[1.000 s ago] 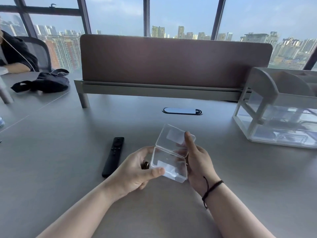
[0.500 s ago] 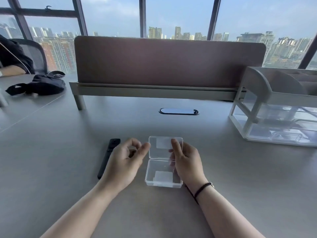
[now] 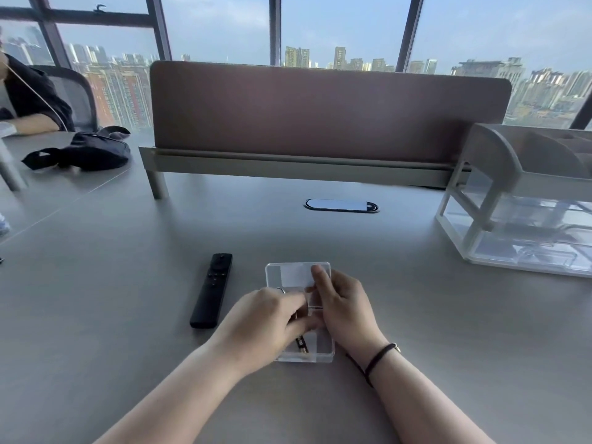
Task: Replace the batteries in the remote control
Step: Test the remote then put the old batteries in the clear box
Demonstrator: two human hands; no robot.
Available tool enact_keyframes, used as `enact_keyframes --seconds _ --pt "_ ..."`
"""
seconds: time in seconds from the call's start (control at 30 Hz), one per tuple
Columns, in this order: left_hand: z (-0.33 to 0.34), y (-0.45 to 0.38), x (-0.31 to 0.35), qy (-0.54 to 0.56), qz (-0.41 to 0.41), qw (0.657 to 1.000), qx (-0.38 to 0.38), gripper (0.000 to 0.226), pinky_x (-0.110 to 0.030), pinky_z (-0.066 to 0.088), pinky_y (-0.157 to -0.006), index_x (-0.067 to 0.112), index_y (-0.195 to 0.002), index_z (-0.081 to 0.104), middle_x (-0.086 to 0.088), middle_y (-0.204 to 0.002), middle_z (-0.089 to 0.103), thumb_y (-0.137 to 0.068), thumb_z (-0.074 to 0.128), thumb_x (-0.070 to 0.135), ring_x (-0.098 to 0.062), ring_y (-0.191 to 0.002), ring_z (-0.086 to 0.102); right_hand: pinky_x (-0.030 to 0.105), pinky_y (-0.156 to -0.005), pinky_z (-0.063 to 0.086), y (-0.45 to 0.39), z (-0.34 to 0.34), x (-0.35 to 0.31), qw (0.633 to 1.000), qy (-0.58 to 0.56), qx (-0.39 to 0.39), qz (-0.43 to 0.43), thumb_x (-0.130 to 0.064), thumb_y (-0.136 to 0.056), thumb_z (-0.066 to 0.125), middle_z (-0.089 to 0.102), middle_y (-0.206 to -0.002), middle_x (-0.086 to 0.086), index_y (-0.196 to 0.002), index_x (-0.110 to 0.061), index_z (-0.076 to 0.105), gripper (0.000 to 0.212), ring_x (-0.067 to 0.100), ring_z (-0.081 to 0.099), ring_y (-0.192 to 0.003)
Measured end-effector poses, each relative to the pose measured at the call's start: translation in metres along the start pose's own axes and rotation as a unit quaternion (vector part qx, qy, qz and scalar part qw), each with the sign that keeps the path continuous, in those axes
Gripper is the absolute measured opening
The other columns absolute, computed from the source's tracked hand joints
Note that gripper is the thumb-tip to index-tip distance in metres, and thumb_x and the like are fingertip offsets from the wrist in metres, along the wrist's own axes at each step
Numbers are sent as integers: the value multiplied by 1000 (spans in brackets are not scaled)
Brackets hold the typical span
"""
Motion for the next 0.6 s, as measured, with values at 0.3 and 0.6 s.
enact_keyframes --seconds 0.3,0.6 --pt "-12 6 -2 91 0 987 136 18 -33 45 -48 24 -76 64 3 -48 54 -91 64 35 -16 -41 48 16 -44 42 -4 -11 -1 998 -50 17 27 -39 -98 53 61 -55 -1 -67 -12 65 43 4 53 -40" --pt "-4 8 -18 215 -178 959 53 97 -26 49 -86 45 -142 20 23 -138 39 -64 74 65 2 -112 50 24 -49 47 -8 -27 1 990 -117 15 83 -42 -91 64 70 -65 0 -65 -10 70 42 14 57 -49"
Point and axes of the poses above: each hand's wrist, its own y-axis away from the middle knuckle, its own z-axis out of the palm, x = y × z, the point moved 2 cm from there along -y, towards the middle knuckle
